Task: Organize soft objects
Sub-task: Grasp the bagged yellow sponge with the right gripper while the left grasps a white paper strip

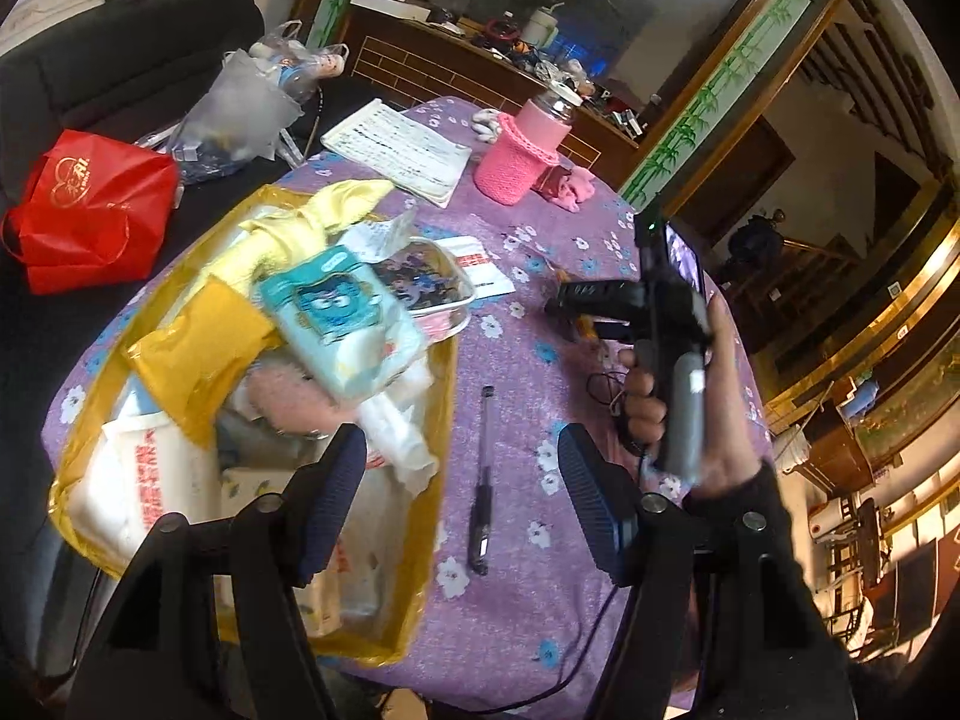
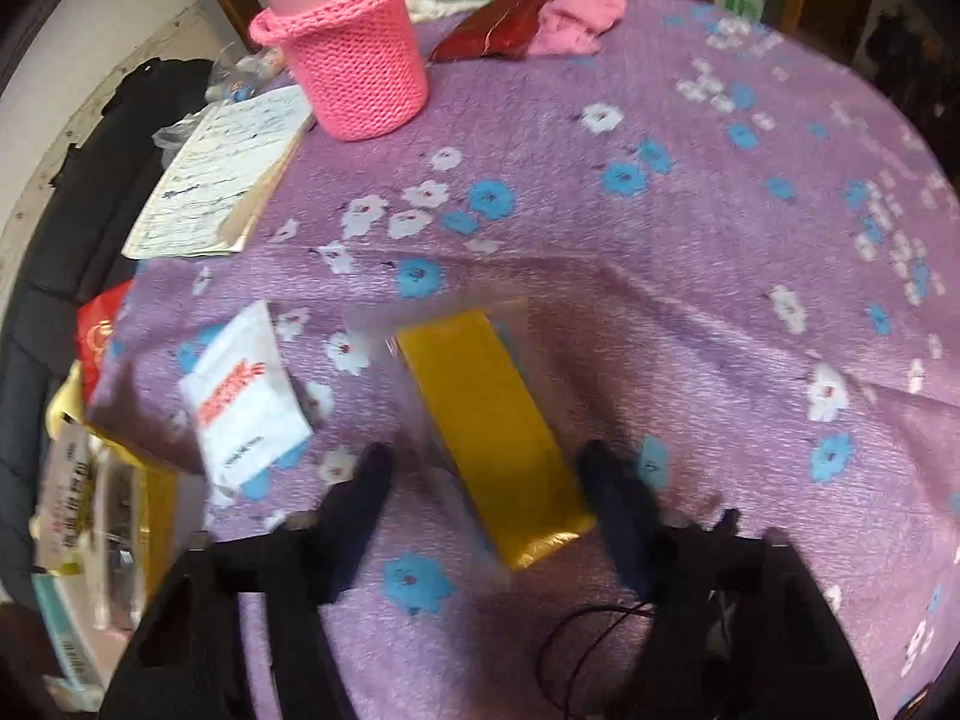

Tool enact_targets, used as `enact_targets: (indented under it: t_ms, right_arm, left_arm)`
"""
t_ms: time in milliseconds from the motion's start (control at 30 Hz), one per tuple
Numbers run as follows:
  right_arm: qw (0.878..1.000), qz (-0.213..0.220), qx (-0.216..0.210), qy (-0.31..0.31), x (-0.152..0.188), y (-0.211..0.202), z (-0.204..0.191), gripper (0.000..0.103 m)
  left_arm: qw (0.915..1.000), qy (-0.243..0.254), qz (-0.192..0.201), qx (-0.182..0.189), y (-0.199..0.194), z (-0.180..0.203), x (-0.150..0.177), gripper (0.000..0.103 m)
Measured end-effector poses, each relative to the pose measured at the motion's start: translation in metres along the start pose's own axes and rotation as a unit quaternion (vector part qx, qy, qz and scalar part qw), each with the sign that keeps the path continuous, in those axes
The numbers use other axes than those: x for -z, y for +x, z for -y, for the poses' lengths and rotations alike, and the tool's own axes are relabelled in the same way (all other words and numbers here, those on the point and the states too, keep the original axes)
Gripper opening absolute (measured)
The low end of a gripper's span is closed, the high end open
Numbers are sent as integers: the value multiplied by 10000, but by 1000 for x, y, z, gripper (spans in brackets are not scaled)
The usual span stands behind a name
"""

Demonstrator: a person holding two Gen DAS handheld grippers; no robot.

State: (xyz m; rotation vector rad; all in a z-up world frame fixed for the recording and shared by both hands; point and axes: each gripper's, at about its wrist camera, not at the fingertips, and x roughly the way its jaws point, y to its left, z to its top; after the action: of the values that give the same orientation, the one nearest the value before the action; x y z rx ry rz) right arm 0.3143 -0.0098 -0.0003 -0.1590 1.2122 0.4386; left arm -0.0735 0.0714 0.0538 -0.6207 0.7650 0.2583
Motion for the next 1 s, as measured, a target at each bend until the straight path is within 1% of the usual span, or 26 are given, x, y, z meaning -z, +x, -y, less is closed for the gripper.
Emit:
enact_targets:
  t_ms: [33,133,267,300,367,433,500,567,633,700,733,767,800,867,967,1000]
  right_arm:
    - [10000,84,-39,14,3,-1,0,42]
    - [9981,410,-447,135,16,-10,1,39]
    - [9925,996,-655,271,36,-34,8,37]
    - [9915,1051,-716,289,39,-39,9,37]
    - [9857,1303,-1037,274,44,-61,14,37]
    - [9797,1537,-1206,444,50,-79,27,38]
    - [9742,1688,-1382,582,56,-91,41,38]
    - [9710,1698,-1541,677,58,-99,52,38]
    - [9677,1678,-1734,728,59,-103,61,38]
    - [9654,1679,-1847,760,59,-106,69,38]
    - [9649,1682,-1867,758,58,-105,72,38]
    - [9646,1676,-1888,766,56,-104,75,38]
    - [9644,1663,-1896,791,55,-103,76,38]
    - [9632,1623,-1943,897,52,-100,83,38]
    - [9608,1617,-2039,953,48,-100,83,38]
    - [9608,1627,-2039,938,47,-101,82,38]
  left_arm:
    - [10000,16,-23,5,3,4,-1,66]
    - [9999,87,-143,31,15,18,-9,66]
    - [9992,132,-378,-9,39,37,-33,66]
    - [9989,172,-434,-60,46,43,-44,66]
    - [9974,460,-525,-175,63,55,-69,66]
    - [9951,643,-614,-431,83,67,-87,65]
    - [9931,616,-825,-555,109,74,-104,66]
    - [9911,429,-1052,-698,139,78,-118,66]
    - [9841,476,-1426,-950,174,83,-131,66]
    - [9771,592,-1564,-1319,203,84,-142,66]
    - [9721,683,-1673,-1497,218,84,-148,66]
    - [9678,756,-1790,-1598,230,83,-151,66]
    - [9635,737,-1942,-1686,242,79,-154,66]
    - [9549,488,-2293,-1823,265,66,-154,66]
    - [9437,223,-2449,-2210,285,50,-153,66]
    - [9416,181,-2470,-2283,288,48,-152,66]
